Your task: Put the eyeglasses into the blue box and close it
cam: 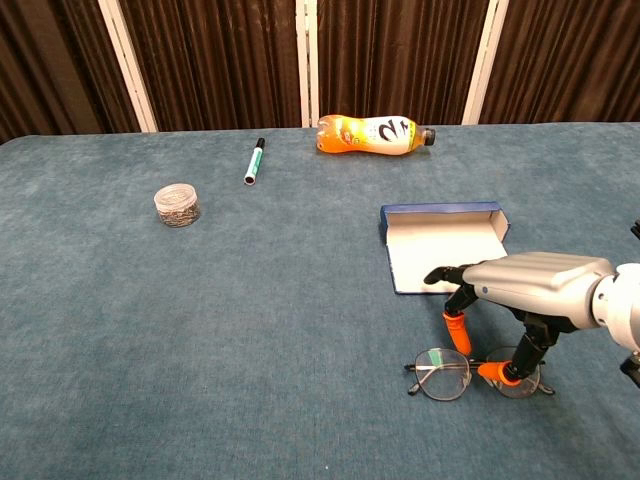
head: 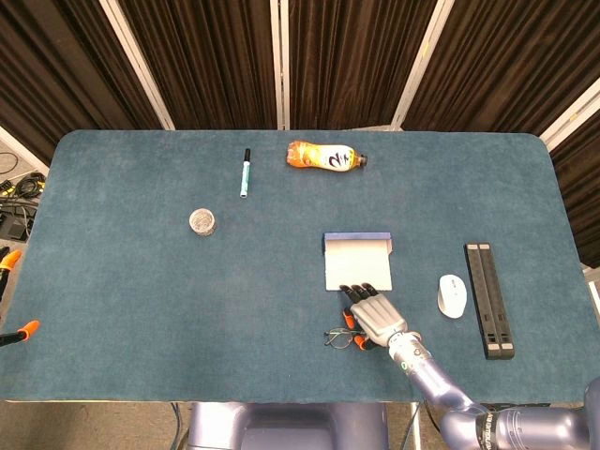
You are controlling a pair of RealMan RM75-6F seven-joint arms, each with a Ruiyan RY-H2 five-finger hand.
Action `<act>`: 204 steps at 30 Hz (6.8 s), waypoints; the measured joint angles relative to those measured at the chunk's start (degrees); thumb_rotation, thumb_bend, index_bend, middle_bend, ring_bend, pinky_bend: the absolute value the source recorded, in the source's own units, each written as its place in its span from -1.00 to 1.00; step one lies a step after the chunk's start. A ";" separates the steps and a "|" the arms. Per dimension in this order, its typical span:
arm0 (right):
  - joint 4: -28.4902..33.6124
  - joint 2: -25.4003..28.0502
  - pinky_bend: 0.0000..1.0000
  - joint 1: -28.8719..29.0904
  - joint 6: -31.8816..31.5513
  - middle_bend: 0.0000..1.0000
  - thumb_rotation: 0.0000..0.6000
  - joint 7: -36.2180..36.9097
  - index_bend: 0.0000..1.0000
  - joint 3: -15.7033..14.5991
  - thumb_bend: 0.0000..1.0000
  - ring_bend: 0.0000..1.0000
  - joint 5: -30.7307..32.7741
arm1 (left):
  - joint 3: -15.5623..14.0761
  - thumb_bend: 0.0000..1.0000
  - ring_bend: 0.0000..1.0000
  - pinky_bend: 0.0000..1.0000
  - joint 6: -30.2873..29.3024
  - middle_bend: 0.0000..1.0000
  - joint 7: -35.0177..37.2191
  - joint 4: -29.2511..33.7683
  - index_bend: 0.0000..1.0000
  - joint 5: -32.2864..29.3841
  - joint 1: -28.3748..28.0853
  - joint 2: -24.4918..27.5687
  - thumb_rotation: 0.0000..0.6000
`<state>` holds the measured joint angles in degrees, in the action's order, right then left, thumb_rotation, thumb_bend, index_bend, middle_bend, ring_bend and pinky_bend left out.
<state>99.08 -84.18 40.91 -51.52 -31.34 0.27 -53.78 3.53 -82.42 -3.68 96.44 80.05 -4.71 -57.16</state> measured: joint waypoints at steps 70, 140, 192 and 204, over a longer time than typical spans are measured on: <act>-34.90 -12.52 -1.00 11.29 7.10 -1.00 1.00 8.45 0.20 12.35 -0.25 -1.00 8.12 | 2.17 -1.00 -1.00 -1.00 5.80 -1.00 -0.34 -2.29 -1.00 -8.06 -2.62 -0.76 1.00; -40.76 -16.66 -1.00 11.31 4.39 -1.00 1.00 7.35 -1.00 14.97 -1.00 -1.00 1.13 | 2.54 -1.00 -1.00 -1.00 7.49 -1.00 -0.86 -3.28 -1.00 -10.45 -3.55 -1.24 1.00; -27.57 -11.98 -1.00 3.05 -1.15 -1.00 1.00 3.15 -0.65 6.49 -0.96 -1.00 -9.88 | 1.55 -1.00 -1.00 -1.00 4.62 -1.00 0.25 -1.29 -1.00 -6.59 -2.32 -0.18 1.00; -29.44 -13.07 -1.00 3.11 -0.42 -1.00 1.00 2.66 -0.57 6.51 -0.92 -1.00 -9.87 | 1.62 -1.00 -1.00 -1.00 4.73 -1.00 0.38 -1.43 -1.00 -6.72 -2.37 -0.21 1.00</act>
<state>69.64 -97.26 44.02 -51.94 -28.67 6.78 -63.65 5.16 -77.69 -3.30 95.00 73.33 -7.07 -57.37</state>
